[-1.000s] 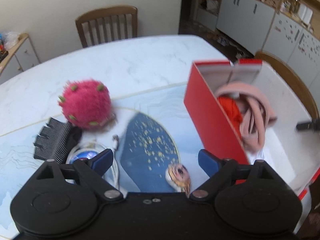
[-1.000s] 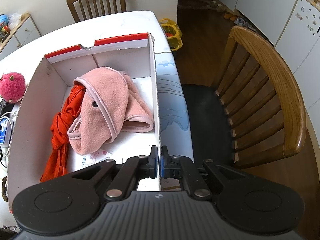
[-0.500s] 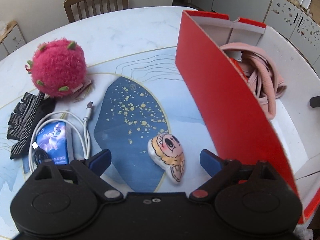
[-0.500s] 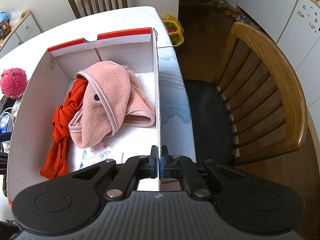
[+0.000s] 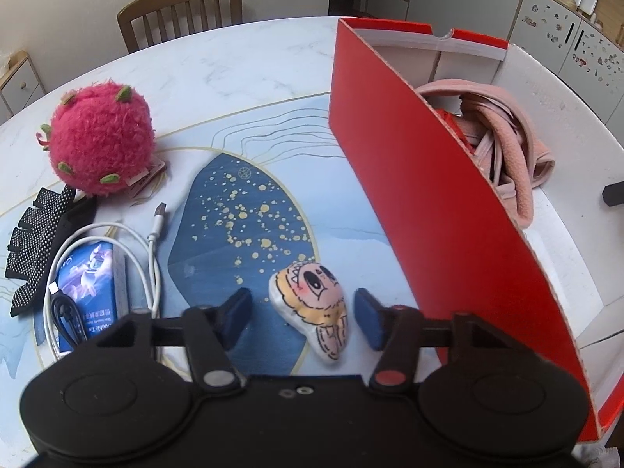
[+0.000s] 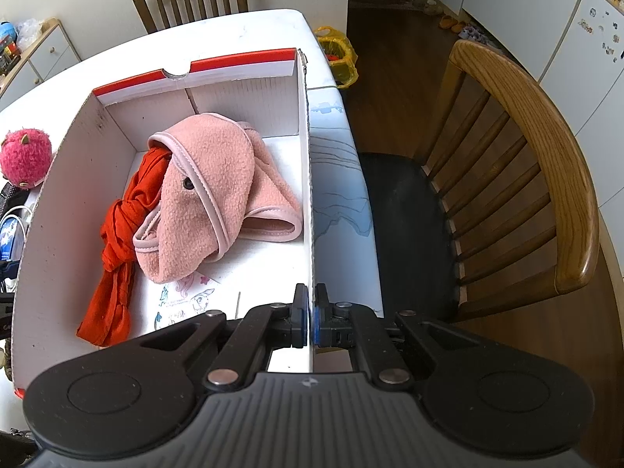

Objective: Organize objects
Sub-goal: 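Move the left gripper back to the table and grasp the cartoon figure, then carry the cartoon figure with the left gripper into the box and release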

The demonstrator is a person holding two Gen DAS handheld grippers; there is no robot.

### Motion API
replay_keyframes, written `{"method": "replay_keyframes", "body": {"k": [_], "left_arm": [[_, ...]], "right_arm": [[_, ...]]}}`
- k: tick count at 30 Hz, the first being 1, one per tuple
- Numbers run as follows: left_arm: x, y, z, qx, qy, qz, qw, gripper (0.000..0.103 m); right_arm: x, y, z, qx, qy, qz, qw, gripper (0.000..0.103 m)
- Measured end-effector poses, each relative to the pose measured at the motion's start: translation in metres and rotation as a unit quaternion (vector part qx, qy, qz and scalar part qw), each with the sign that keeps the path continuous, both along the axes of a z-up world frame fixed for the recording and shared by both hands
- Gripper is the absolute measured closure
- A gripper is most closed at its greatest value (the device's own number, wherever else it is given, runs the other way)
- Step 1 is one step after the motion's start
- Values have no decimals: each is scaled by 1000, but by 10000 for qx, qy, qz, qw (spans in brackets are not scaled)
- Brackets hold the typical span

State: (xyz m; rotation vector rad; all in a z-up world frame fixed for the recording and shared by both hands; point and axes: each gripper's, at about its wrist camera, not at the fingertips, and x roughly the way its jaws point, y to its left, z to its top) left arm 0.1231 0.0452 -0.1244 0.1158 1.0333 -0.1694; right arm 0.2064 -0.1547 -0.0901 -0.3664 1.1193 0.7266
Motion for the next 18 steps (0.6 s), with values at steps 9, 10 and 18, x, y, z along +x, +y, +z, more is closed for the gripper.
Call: {"method": "replay_keyframes", "body": {"k": [9, 10, 18], "left_arm": [[0, 5, 8, -286, -26, 6, 9996, 70], [0, 6, 10, -309, -25, 44, 9995, 70], [2, 22, 57, -629, -296, 187, 9974, 70]], "right_arm": [[-1, -1, 1, 61, -55, 22, 10000, 100], [-1, -1, 1, 78, -65, 17, 9999, 101], [-2, -5, 1, 180, -42, -65, 9998, 101]]}}
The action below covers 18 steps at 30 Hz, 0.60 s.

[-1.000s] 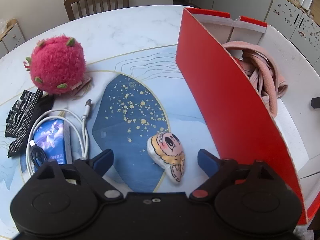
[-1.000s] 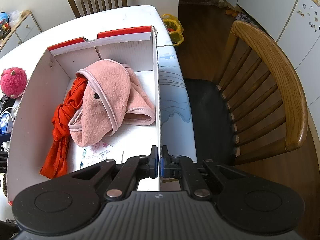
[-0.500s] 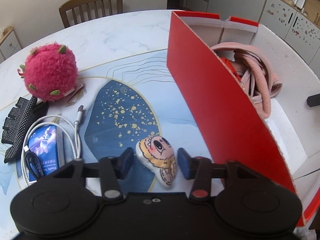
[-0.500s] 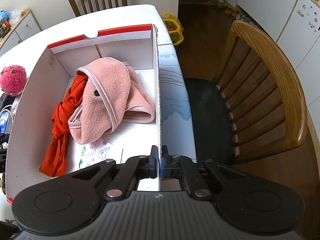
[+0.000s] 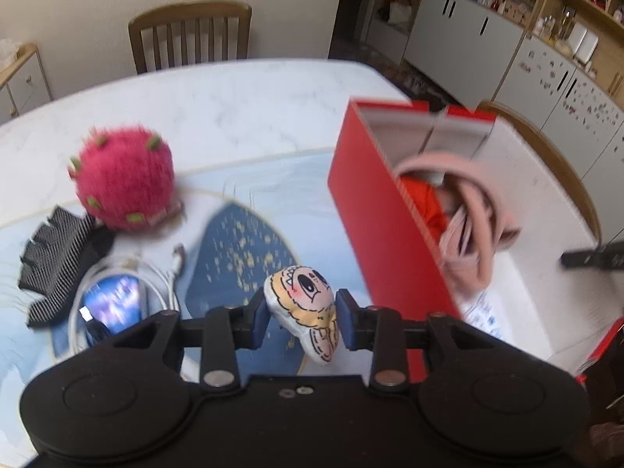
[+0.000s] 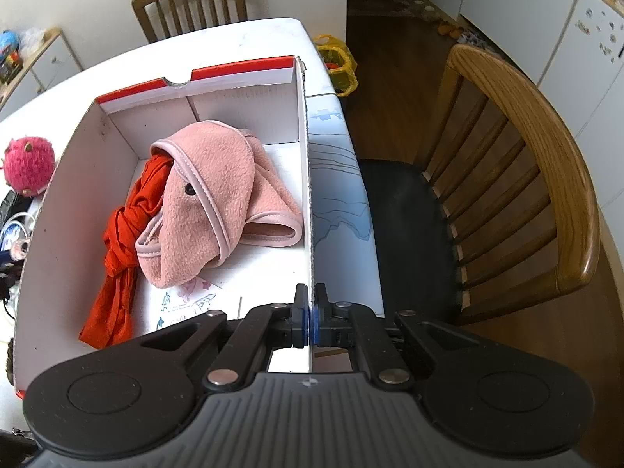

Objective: Organize objects
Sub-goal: 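Carry the cartoon figure with the left gripper into the box and release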

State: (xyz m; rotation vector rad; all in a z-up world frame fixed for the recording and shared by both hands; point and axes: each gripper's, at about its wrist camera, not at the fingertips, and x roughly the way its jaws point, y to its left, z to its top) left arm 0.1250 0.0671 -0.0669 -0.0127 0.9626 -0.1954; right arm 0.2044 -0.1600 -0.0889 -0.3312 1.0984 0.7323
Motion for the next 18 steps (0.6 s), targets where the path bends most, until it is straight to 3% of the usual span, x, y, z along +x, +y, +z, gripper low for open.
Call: {"method": "replay_keyframes", "body": {"k": [8, 18], "left_arm": [[11, -14, 46, -142, -304, -359, 9988, 70], [16, -71, 59, -435, -456, -1107, 9918, 70]], "right_arm": [[-4, 1, 1, 36, -21, -43, 10000, 101], [-4, 1, 2, 53, -5, -75, 10000, 101]]}}
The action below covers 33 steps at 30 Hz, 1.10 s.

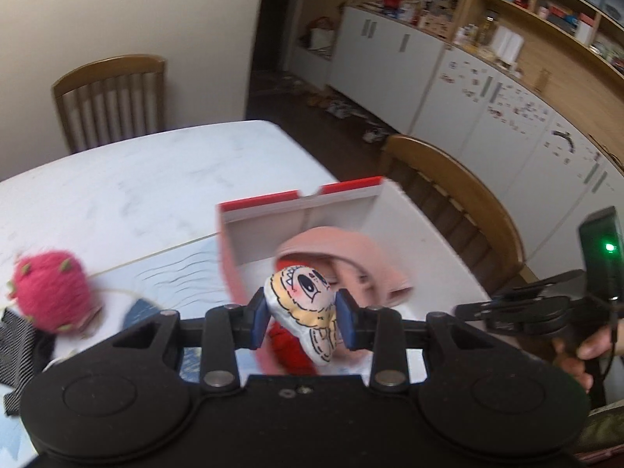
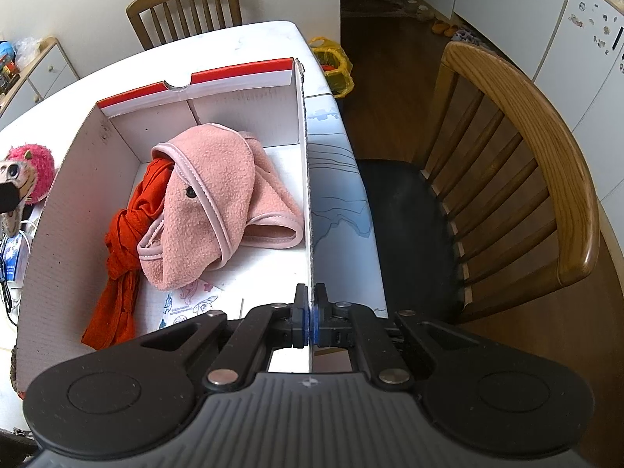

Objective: Organize objects
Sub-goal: 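Carry the cartoon figure with the left gripper into the box and release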

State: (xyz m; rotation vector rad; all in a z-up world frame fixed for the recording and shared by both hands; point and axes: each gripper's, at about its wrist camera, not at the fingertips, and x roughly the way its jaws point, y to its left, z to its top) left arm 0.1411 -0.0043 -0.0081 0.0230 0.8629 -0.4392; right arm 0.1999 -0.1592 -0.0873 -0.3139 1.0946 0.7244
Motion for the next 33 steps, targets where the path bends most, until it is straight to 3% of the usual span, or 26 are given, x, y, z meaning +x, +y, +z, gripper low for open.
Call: {"method": "replay_keyframes", "body": {"k": [12, 20, 33], "left_arm": [[2, -50, -21, 188, 189, -674, 9974, 70], [0, -88, -62, 605, 702, -1367, 9863, 70], [6, -111, -114, 1101, 1286, -1654, 9716, 69]], "right_arm": [[-1, 0, 0, 13, 13, 38, 10000, 101], [-1, 1, 0, -13, 27, 105, 9999, 101], [-1, 2, 0, -35, 46, 170, 9998, 101]]}}
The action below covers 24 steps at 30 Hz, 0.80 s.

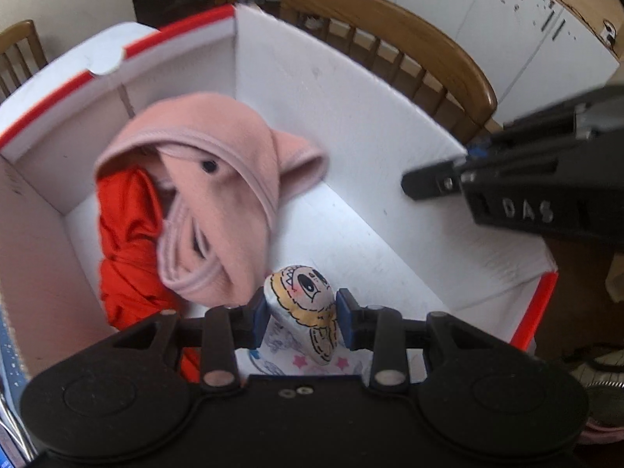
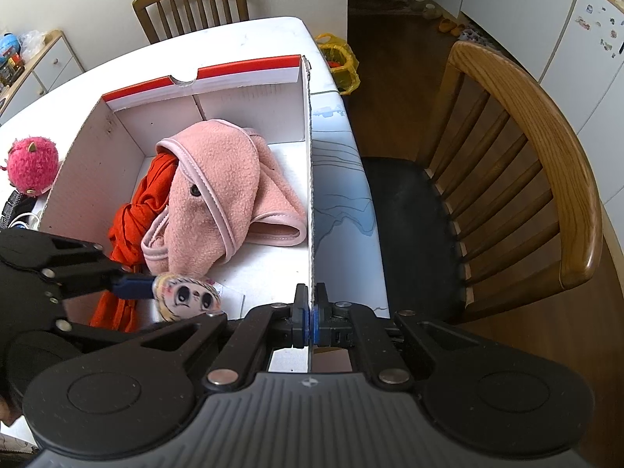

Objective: Organize objects
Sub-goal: 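Carry the cartoon figure with the left gripper into the box and release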

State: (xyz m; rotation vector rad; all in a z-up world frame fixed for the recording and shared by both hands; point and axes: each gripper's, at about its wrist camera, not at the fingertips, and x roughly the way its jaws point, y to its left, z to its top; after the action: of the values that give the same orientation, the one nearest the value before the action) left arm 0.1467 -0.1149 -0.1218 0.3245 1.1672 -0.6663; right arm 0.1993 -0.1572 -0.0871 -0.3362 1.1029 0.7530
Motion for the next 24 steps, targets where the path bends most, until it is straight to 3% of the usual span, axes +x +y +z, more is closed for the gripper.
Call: {"method": "replay_keyframes", "body": {"k": [9, 17, 21, 24], "left_arm": [[2, -1, -13, 344, 297, -77, 9989, 69], [0, 4, -16, 459, 365, -105, 9982, 63], [-3, 12, -11, 378, 283, -26, 9989, 46], [-8, 18, -4, 345, 120, -66, 9993, 42]], "right_arm": [[-1, 0, -1, -20, -7, 36, 10000, 101], [0, 1, -1, -24, 9, 29, 10000, 101], [0, 1, -1, -24, 10, 36, 10000, 101], [0, 1, -1, -27, 10, 39, 10000, 101]]}}
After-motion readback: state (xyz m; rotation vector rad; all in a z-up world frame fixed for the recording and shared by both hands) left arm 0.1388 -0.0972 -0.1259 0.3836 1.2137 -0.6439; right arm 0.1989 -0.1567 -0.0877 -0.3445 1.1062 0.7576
